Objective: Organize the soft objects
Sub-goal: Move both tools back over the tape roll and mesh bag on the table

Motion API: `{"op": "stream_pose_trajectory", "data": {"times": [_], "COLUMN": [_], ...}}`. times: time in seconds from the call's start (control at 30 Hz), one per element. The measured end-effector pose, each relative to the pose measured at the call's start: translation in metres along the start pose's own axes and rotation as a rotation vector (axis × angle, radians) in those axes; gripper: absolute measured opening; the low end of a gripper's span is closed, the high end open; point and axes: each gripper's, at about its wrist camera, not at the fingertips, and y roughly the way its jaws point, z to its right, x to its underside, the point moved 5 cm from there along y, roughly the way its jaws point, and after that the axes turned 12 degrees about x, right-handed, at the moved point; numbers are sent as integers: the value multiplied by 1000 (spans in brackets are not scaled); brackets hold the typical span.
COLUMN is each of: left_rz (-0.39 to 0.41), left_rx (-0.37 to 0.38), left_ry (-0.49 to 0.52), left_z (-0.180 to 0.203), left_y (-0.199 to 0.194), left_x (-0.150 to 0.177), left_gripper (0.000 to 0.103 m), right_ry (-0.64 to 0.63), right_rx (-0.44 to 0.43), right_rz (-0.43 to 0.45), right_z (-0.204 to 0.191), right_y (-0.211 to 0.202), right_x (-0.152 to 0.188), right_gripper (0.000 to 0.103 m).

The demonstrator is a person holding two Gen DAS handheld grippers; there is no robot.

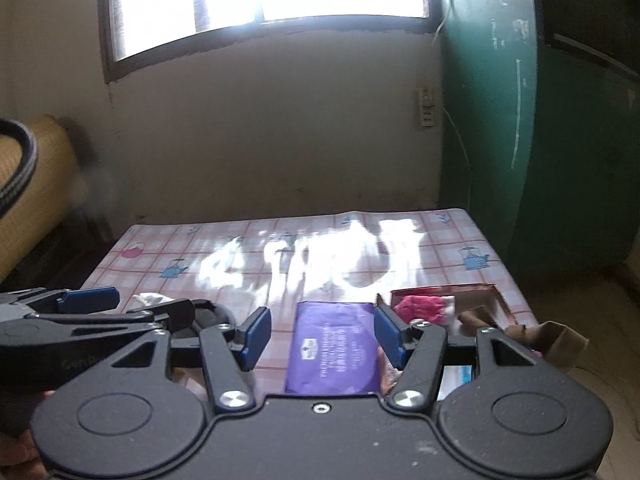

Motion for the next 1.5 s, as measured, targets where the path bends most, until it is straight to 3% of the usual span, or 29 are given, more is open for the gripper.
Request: {"op": "stream_pose_trajectory", "data": {"times": [1.27,1.5], "left_rz": [23,-10], "left_rx": [-113,-174], "left_ry": [-112,-161], "left_z": [-95,-131], "left_y": [-34,-27], "left_x": [14,30], "left_gripper": [84,86], "right_ry": [-111,-113], "right_rx": [-135,-162], "right_rz": [-33,-38], "right_z": [-115,-125], "right_y": [9,12], "right_x": [6,13], "right_gripper": [69,69]}}
